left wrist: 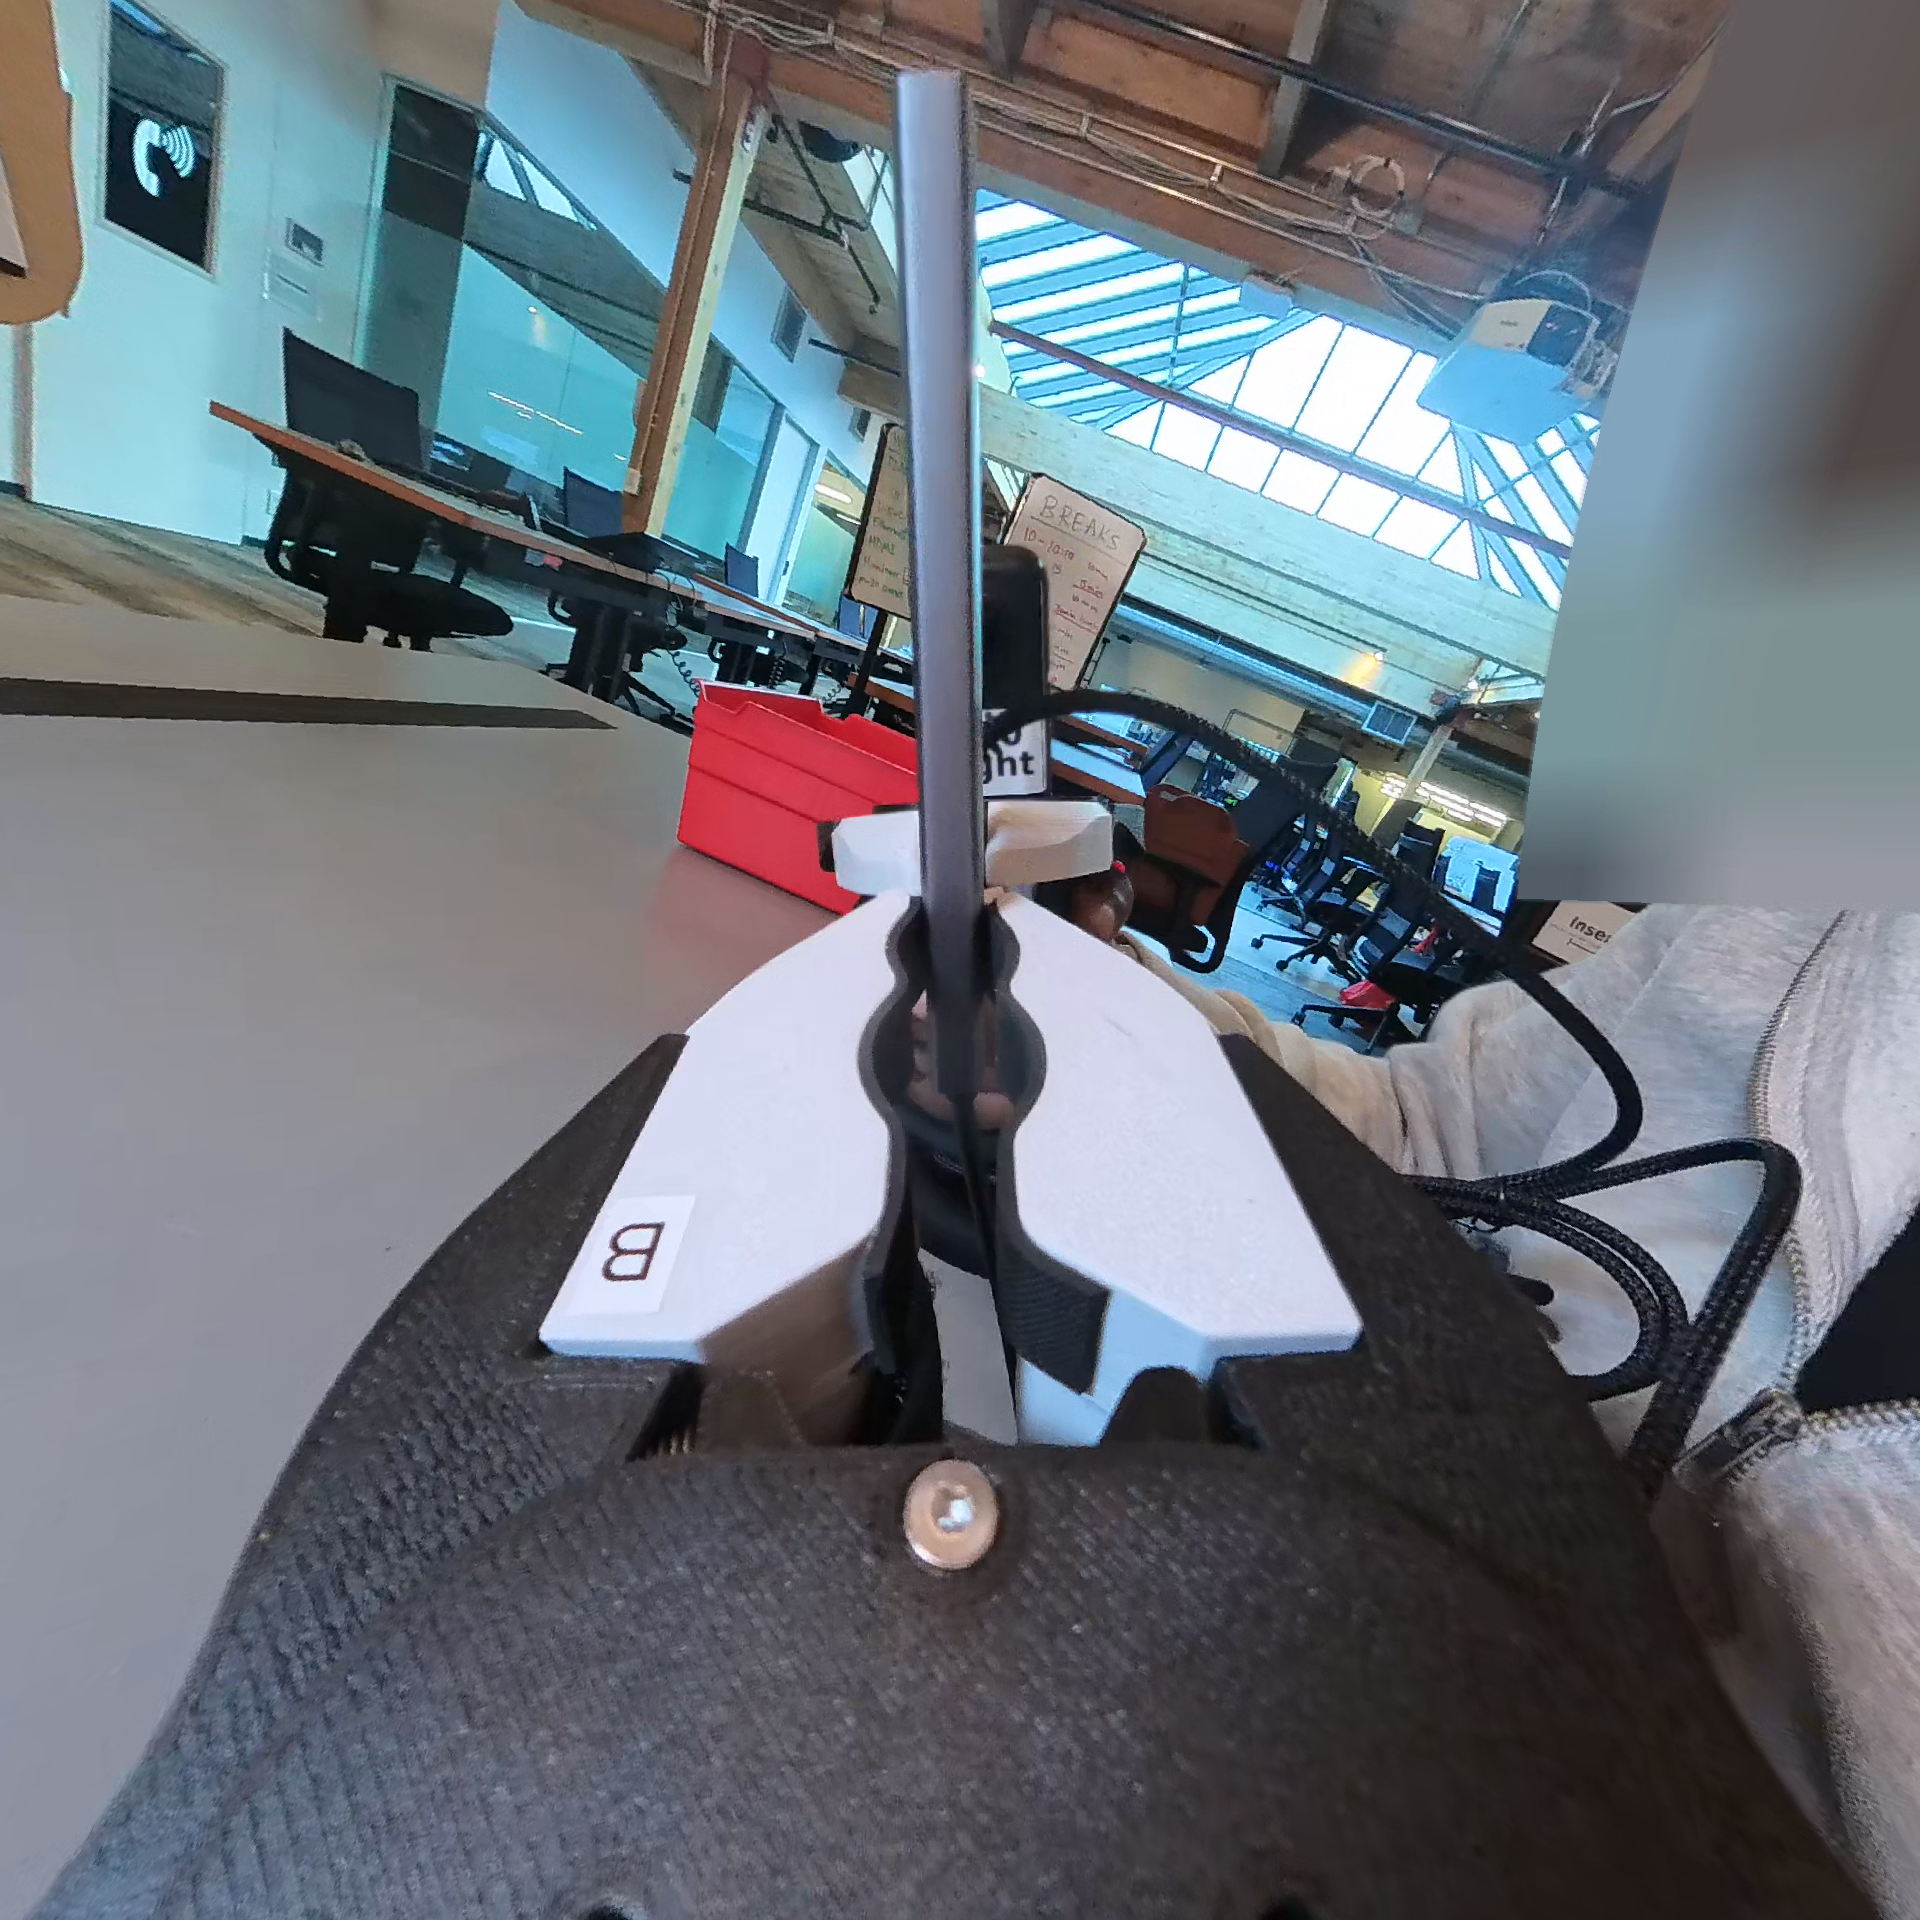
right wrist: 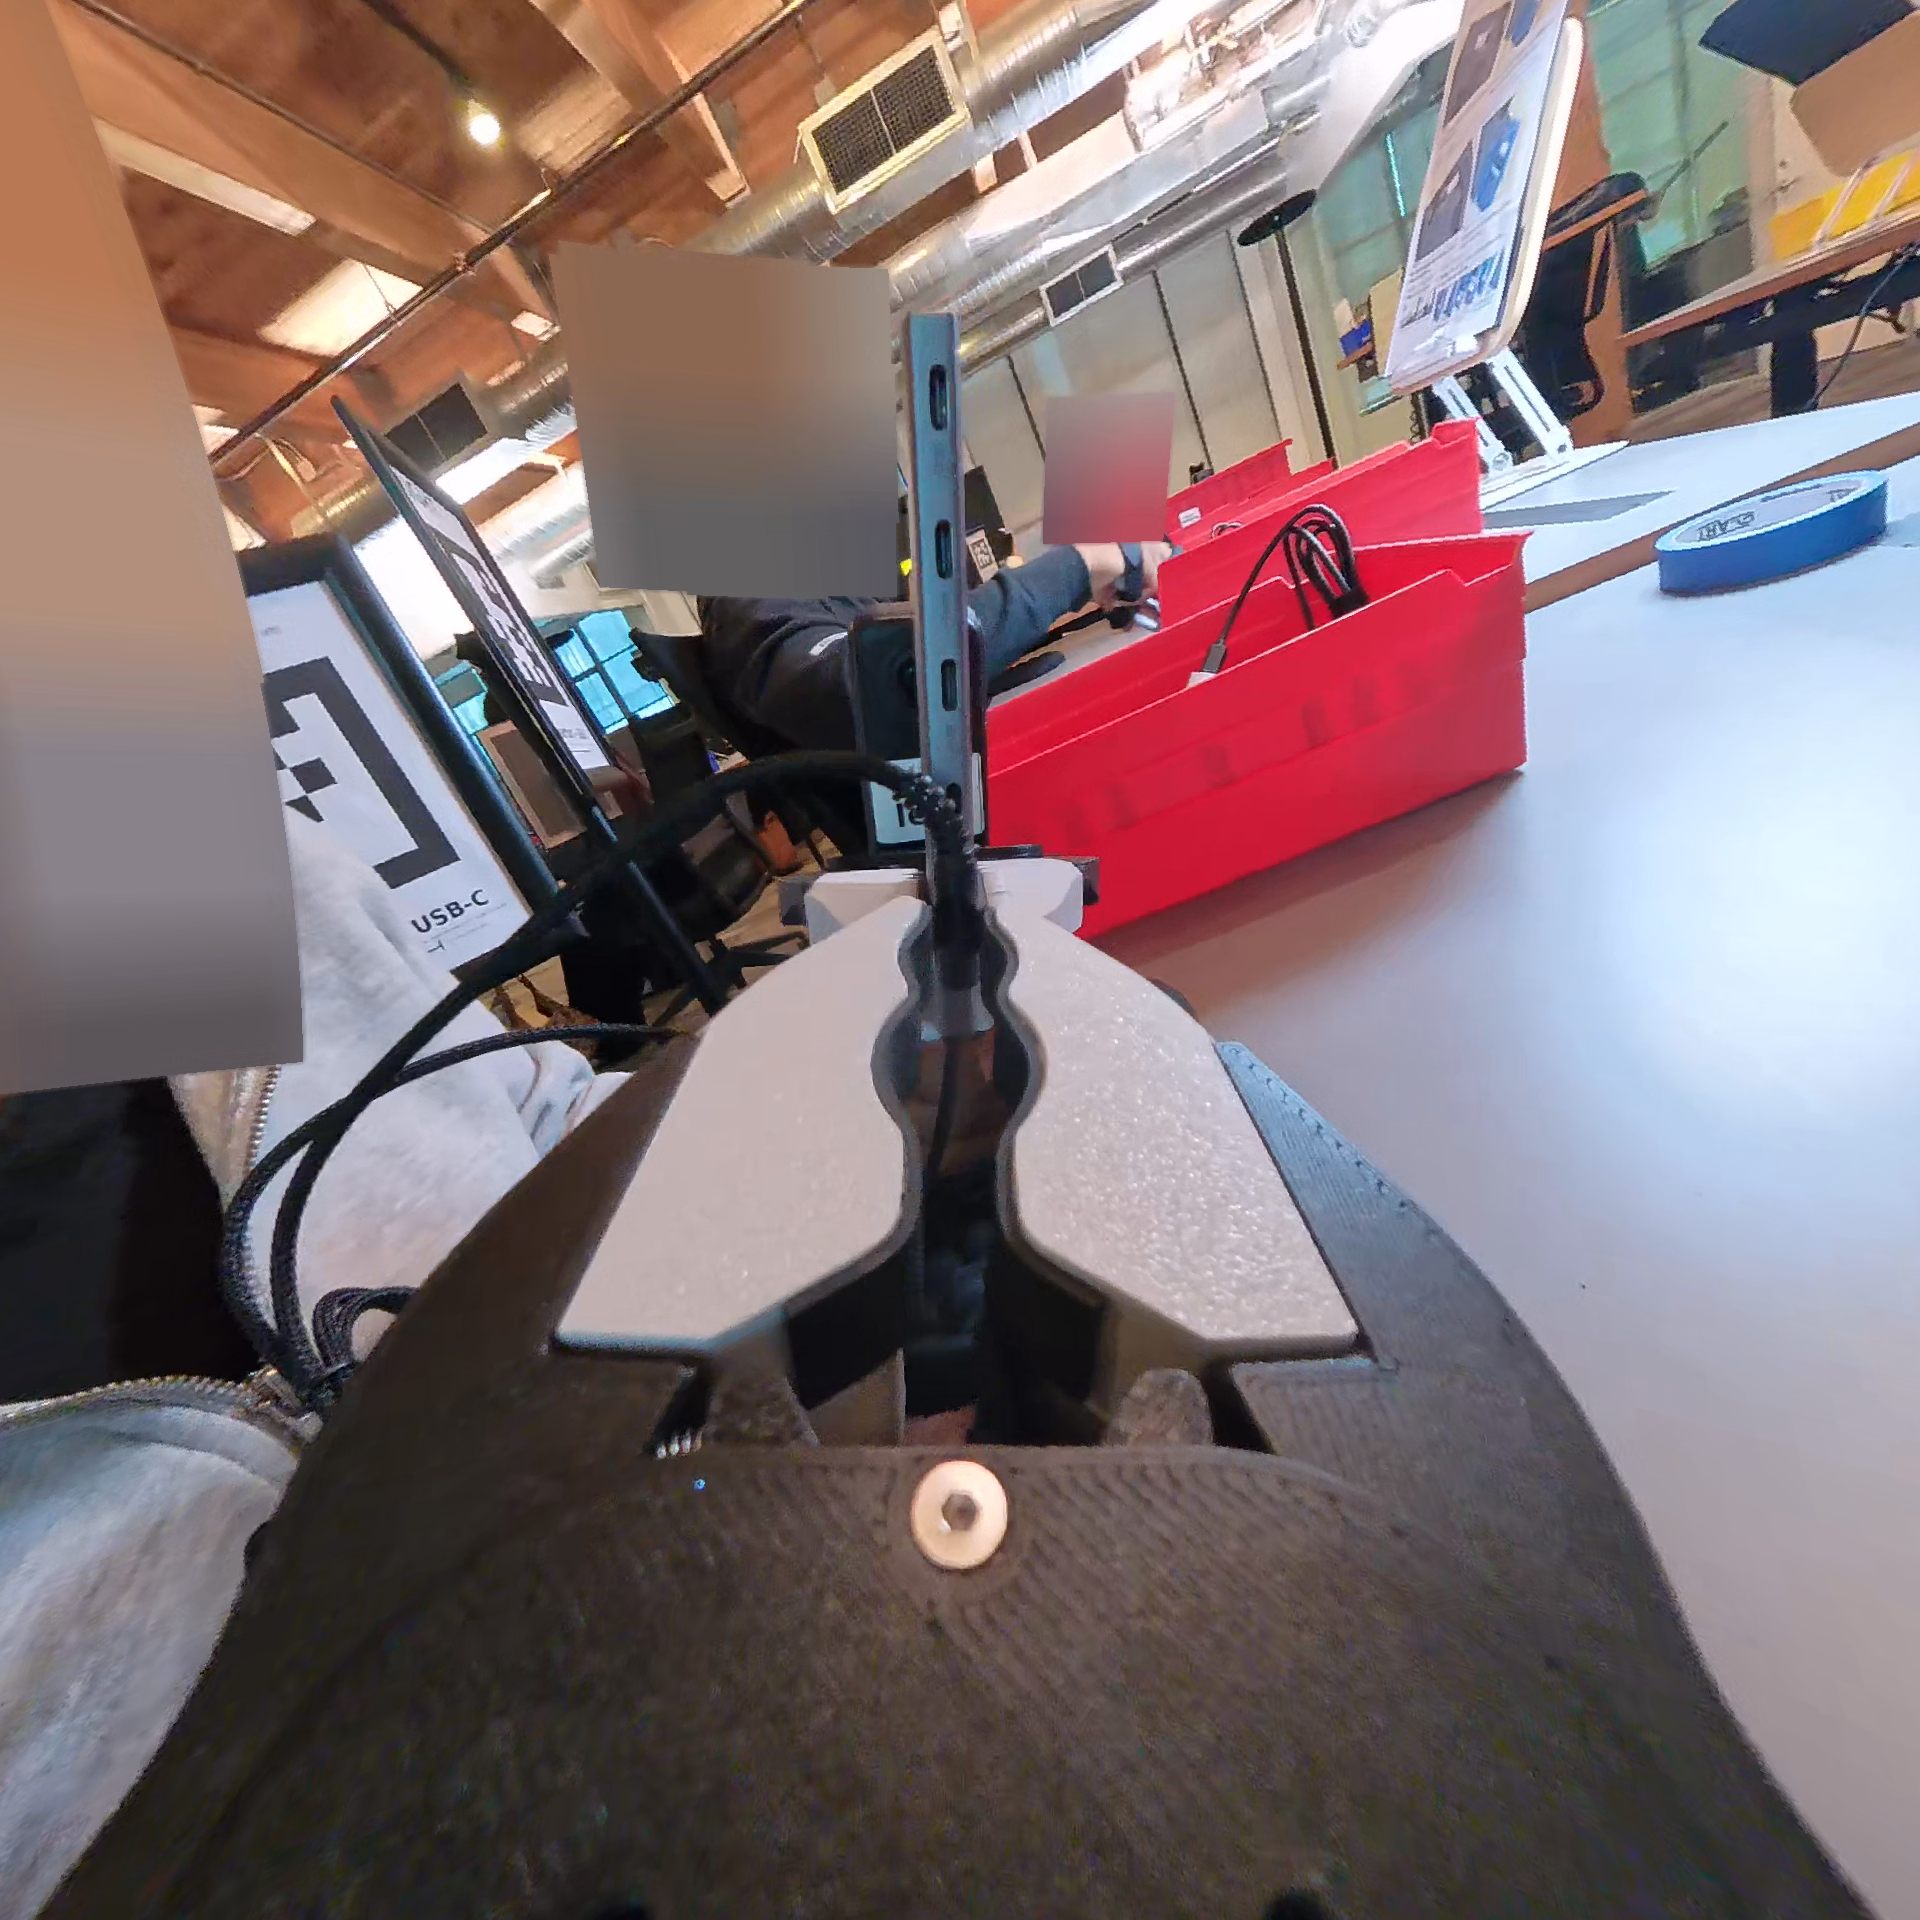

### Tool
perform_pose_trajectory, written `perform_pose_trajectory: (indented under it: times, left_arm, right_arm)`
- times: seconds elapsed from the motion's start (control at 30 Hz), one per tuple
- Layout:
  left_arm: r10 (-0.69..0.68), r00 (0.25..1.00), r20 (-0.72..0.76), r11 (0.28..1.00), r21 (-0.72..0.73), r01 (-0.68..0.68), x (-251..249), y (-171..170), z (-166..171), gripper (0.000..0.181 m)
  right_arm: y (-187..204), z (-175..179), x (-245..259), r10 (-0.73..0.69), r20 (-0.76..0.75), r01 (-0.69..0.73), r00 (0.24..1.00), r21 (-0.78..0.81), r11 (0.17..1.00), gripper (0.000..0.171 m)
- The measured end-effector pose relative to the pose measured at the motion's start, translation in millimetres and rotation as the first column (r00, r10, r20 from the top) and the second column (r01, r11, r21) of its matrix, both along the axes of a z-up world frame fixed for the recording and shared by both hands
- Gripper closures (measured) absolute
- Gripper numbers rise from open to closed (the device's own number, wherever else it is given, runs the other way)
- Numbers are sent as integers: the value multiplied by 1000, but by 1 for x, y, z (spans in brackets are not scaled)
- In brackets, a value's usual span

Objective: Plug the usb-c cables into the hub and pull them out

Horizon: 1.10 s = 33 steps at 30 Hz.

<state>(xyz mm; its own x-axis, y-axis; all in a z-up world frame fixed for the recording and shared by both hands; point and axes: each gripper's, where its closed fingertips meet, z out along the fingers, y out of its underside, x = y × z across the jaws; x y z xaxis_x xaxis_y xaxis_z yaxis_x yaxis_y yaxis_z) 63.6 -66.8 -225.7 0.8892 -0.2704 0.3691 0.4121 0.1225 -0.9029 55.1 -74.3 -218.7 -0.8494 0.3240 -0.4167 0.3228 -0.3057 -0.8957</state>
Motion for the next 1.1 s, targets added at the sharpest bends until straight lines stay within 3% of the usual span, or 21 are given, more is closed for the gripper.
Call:
perform_pose_trajectory:
  times: [0.17,0.47,0.67,0.7,0.73,0.77,0.8,0.83,0.87,0.9,0.97,1.1]
  left_arm:
    - [-5,999,34,999,35,4,-3,-3,5,169]
    - [-30,1000,-5,1000,4,30,3,1,1,171]
    - [47,996,-75,999,-8,-48,2,0,-2,173]
    - [103,994,-41,994,50,-101,-8,-8,5,172]
    - [192,975,109,959,191,-210,-38,-36,21,172]
    - [239,946,217,924,248,-291,-62,-62,25,172]
    - [264,957,121,935,209,-285,-55,-57,23,172]
    - [229,973,-10,965,131,-226,-36,-35,16,171]
    - [174,981,-86,983,67,-168,-19,-14,9,171]
    - [140,982,-124,990,37,-136,-9,-1,5,171]
    - [128,981,-145,992,17,-127,-6,3,3,171]
    - [174,970,-170,984,78,-163,-9,-8,16,171]
  right_arm:
    - [3,-2,3,-4,-33,6,999,61,998,164]
    - [1,-3,6,57,8,-57,998,12,998,164]
    - [2,-14,7,7,-84,12,996,223,975,163]
    - [16,-16,2,-59,-92,80,994,245,966,164]
    - [52,-16,-9,-199,-96,217,975,242,946,164]
    - [92,-2,-10,-301,-86,310,950,120,943,164]
    - [113,23,-1,-319,-105,317,942,-34,948,165]
    - [109,33,7,-297,-147,294,943,-45,955,164]
    - [90,25,6,-270,-176,285,947,64,956,164]
    - [71,15,5,-237,-193,269,952,161,950,163]
    - [44,8,7,-171,-166,199,971,169,965,163]
    - [66,36,9,-235,-137,236,962,-7,972,164]
